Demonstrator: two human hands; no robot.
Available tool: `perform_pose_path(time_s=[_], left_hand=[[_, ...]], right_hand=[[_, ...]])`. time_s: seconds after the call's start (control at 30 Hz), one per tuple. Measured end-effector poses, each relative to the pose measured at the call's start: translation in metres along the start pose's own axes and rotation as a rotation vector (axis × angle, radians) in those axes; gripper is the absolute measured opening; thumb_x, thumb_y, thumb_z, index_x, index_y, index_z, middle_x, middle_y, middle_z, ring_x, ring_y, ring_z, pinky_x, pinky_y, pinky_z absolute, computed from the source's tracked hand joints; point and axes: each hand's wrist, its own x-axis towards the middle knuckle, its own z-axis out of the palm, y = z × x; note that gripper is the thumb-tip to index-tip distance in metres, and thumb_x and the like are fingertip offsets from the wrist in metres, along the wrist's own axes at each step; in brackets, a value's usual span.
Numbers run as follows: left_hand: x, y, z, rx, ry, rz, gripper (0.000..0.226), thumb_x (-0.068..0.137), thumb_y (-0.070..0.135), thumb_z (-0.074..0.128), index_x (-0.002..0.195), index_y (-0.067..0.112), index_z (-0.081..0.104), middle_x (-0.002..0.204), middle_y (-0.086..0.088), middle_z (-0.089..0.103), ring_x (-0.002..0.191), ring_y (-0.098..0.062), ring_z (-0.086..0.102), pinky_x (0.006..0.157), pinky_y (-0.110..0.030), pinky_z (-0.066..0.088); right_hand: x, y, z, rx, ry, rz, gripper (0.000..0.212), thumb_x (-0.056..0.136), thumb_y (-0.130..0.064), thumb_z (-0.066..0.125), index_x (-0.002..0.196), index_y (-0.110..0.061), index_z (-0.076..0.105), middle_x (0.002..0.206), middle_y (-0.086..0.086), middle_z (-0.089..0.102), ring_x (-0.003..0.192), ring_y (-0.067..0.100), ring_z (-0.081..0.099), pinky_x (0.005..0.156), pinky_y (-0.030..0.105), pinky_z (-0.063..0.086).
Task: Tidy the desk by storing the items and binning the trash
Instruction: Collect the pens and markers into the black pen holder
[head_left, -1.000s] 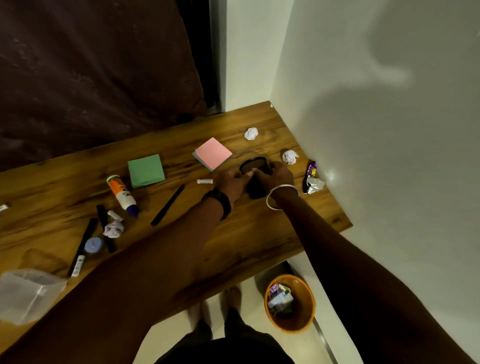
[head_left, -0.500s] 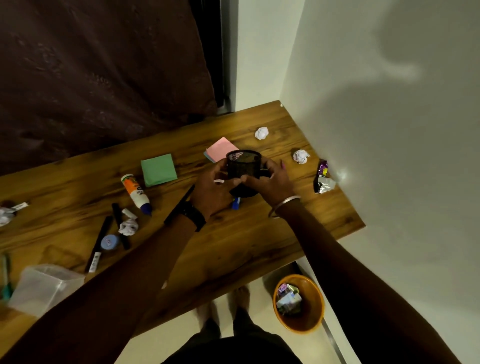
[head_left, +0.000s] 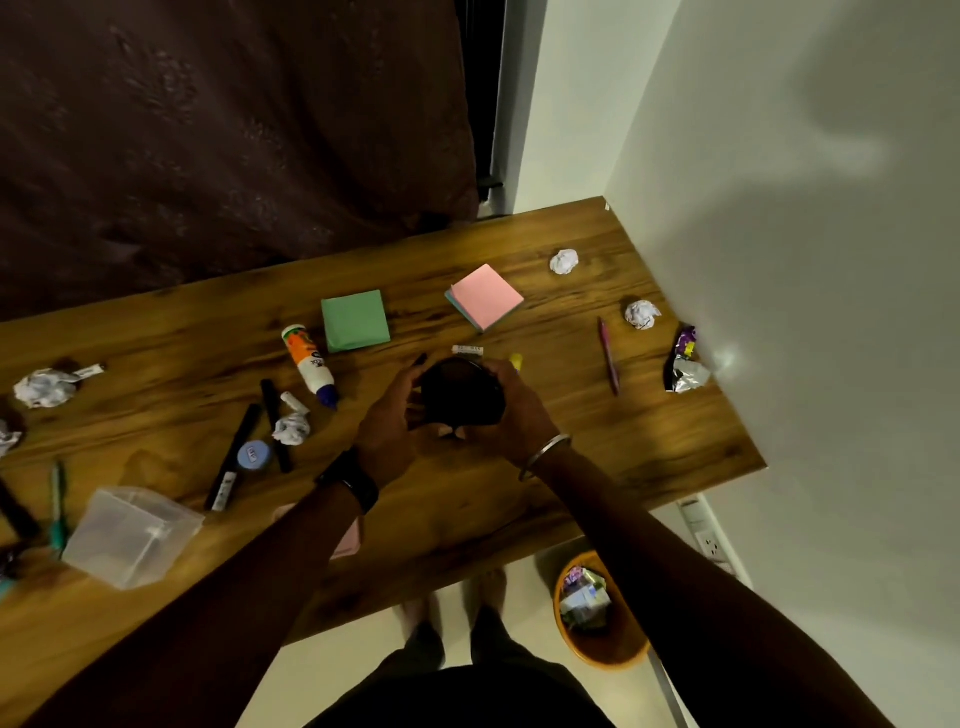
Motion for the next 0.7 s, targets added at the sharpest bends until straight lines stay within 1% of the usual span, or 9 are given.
perform_pose_path(time_s=[0.1, 0.17, 0.23, 0.33, 0.4, 0.47, 0.53, 0.6, 0.7], left_hand=[[0.001, 0.006, -0.001, 0.044, -0.013, 0.008, 0.109, 0.066, 0.056, 0.081, 0.156, 0.024, 0.029, 0.154, -0.001, 0.044, 0.135, -0.019, 0.05, 0.107, -0.043, 0.051], [0.002, 0.008, -0.006, 0.096, 0.0, 0.07, 0.111, 0.064, 0.056, 0.085, 0.155, 0.03, 0.028, 0.156, 0.005, 0.039, 0.14, -0.016, 0.043, 0.111, -0.044, 0.046], [0.002, 0.013, -0.014, 0.113, 0.01, 0.157, 0.104, 0.068, 0.056, 0.083, 0.154, 0.037, 0.027, 0.154, 0.01, 0.036, 0.141, -0.014, 0.04, 0.112, -0.038, 0.043], [0.0, 0.034, -0.021, 0.104, 0.054, 0.252, 0.081, 0.076, 0.062, 0.072, 0.142, 0.05, 0.027, 0.142, 0.022, 0.039, 0.135, -0.008, 0.042, 0.104, -0.018, 0.041], [0.003, 0.045, -0.02, 0.101, 0.088, 0.28, 0.068, 0.081, 0.072, 0.062, 0.138, 0.051, 0.032, 0.138, 0.014, 0.045, 0.131, -0.01, 0.046, 0.099, -0.012, 0.041], [0.009, 0.048, -0.016, 0.137, 0.062, 0.269, 0.071, 0.079, 0.078, 0.059, 0.139, 0.049, 0.035, 0.142, 0.005, 0.047, 0.132, -0.013, 0.048, 0.103, -0.02, 0.043], [0.015, 0.045, -0.012, 0.218, -0.009, 0.213, 0.09, 0.072, 0.079, 0.067, 0.147, 0.042, 0.036, 0.149, 0.004, 0.045, 0.137, -0.016, 0.045, 0.109, -0.036, 0.044], [0.018, 0.04, -0.007, 0.334, -0.046, 0.183, 0.107, 0.065, 0.078, 0.073, 0.153, 0.033, 0.032, 0.156, 0.004, 0.04, 0.142, -0.019, 0.039, 0.114, -0.044, 0.039], [0.019, 0.032, -0.001, 0.416, -0.071, 0.198, 0.113, 0.064, 0.077, 0.075, 0.156, 0.03, 0.028, 0.16, 0.001, 0.035, 0.146, -0.022, 0.033, 0.118, -0.05, 0.034]], right_hand=[[-0.002, -0.005, -0.01, -0.044, -0.037, -0.091, 0.091, 0.065, -0.015, 0.091, 0.143, -0.015, 0.045, 0.138, 0.0, 0.055, 0.12, 0.003, 0.051, 0.099, 0.016, 0.045], [-0.004, -0.002, -0.022, -0.04, 0.01, -0.154, 0.08, 0.073, -0.019, 0.082, 0.143, -0.017, 0.042, 0.137, -0.005, 0.051, 0.122, -0.001, 0.048, 0.102, 0.017, 0.045], [-0.001, 0.011, -0.038, -0.082, 0.157, -0.158, 0.066, 0.078, -0.024, 0.069, 0.14, -0.011, 0.049, 0.138, 0.003, 0.055, 0.123, 0.011, 0.053, 0.105, 0.031, 0.048], [0.008, 0.035, -0.053, -0.17, 0.317, 0.009, 0.048, 0.079, -0.009, 0.069, 0.126, -0.013, 0.065, 0.12, 0.008, 0.064, 0.101, 0.016, 0.063, 0.089, 0.044, 0.056], [0.019, 0.037, -0.054, -0.264, 0.318, 0.189, 0.038, 0.083, -0.023, 0.076, 0.12, -0.018, 0.067, 0.109, 0.008, 0.069, 0.093, 0.018, 0.066, 0.087, 0.039, 0.057], [0.031, 0.035, -0.046, -0.288, 0.24, 0.312, 0.052, 0.081, -0.041, 0.079, 0.124, -0.017, 0.063, 0.112, 0.01, 0.07, 0.103, 0.025, 0.067, 0.088, 0.034, 0.054], [0.041, 0.028, -0.035, -0.295, 0.158, 0.37, 0.068, 0.078, -0.047, 0.08, 0.132, -0.014, 0.056, 0.119, 0.013, 0.068, 0.111, 0.03, 0.063, 0.088, 0.037, 0.052], [0.051, 0.025, -0.027, -0.374, 0.118, 0.361, 0.067, 0.078, -0.044, 0.079, 0.133, -0.014, 0.053, 0.119, 0.015, 0.066, 0.111, 0.034, 0.062, 0.087, 0.039, 0.052], [0.058, 0.025, -0.027, -0.418, 0.109, 0.338, 0.056, 0.075, -0.034, 0.08, 0.125, -0.018, 0.059, 0.115, 0.013, 0.068, 0.107, 0.032, 0.065, 0.087, 0.038, 0.054]])
